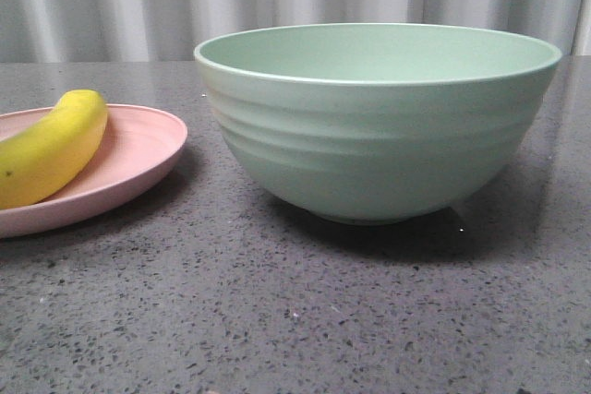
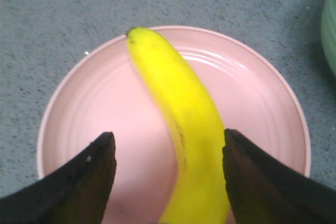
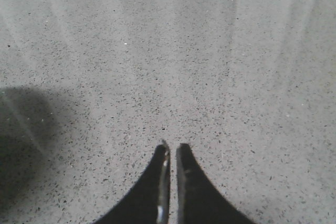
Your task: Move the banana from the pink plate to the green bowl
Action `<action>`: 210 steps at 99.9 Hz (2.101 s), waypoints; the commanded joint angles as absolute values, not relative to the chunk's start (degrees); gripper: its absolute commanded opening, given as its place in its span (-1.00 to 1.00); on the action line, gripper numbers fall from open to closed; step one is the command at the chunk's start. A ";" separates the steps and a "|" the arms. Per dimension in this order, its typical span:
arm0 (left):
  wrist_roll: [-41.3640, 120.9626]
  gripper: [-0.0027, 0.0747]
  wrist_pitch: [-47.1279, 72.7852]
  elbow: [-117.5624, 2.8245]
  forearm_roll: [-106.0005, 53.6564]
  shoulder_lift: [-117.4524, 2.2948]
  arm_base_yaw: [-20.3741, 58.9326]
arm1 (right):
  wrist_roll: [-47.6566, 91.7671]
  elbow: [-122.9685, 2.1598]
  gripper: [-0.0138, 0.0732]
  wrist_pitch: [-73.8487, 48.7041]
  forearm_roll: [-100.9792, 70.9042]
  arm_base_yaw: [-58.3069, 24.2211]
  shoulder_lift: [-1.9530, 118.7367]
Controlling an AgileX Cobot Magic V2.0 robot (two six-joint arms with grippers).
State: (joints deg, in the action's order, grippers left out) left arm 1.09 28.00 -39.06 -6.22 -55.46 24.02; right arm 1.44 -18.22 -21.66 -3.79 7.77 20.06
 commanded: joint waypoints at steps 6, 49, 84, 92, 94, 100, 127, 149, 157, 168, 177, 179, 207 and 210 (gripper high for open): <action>0.39 0.13 28.39 -43.24 -8.28 -58.72 26.45 | 1.46 -20.34 -0.81 -17.11 -4.00 7.60 20.91; 0.39 0.13 31.66 -46.56 -11.12 -68.45 26.80 | 1.46 -20.34 -0.81 -17.11 -4.00 7.60 20.91; 0.39 0.13 32.26 -47.01 -11.12 -72.93 26.80 | 1.46 -20.34 -0.81 -17.11 -4.00 7.60 20.91; 0.39 0.13 32.26 -47.01 -11.12 -73.07 26.80 | 1.46 -20.34 -0.81 -17.11 -4.00 7.60 20.91; 0.39 0.13 32.26 -47.01 -11.12 -73.07 26.80 | 1.46 -20.34 -0.81 -17.11 -4.00 7.60 20.91; 0.39 0.12 32.26 -47.01 -11.12 -73.07 26.80 | 1.46 -20.34 -0.81 -17.11 -4.00 7.60 20.91; 0.39 -0.24 32.26 -47.01 -11.12 -73.07 26.80 | 1.46 -20.34 -0.81 -17.11 -4.00 7.60 20.91; 0.39 -0.42 32.88 -49.40 -11.12 -72.97 26.80 | 1.46 -20.34 -0.81 -17.43 -4.00 7.60 20.91; 0.39 -0.42 32.95 -50.94 -11.12 -72.86 26.80 | 1.46 -20.34 -0.81 -17.49 -4.25 7.60 20.91; 0.39 -0.42 34.52 -52.96 -11.12 -72.50 26.80 | 1.46 -21.89 -0.81 -19.53 -5.18 7.60 20.91; 0.67 -0.42 35.88 -54.69 -11.27 -71.95 27.45 | 1.46 -24.95 -0.81 -23.82 -6.19 7.50 21.34; 0.78 -0.42 35.88 -54.92 -11.38 -71.67 27.77 | 1.46 -25.54 -0.81 -25.05 -6.33 7.52 21.47; 0.78 -0.42 35.77 -59.50 -11.62 -69.32 36.08 | 12.37 -37.28 -0.76 -37.32 -21.94 5.81 29.11; 0.78 -0.42 35.77 -60.10 -11.95 -69.32 37.17 | 13.16 -38.53 -0.70 -37.94 -24.43 5.15 30.53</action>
State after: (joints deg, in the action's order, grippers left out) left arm 0.96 38.47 -56.99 -10.42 -71.10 34.38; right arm 9.12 -33.81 -39.47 -16.98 6.40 26.90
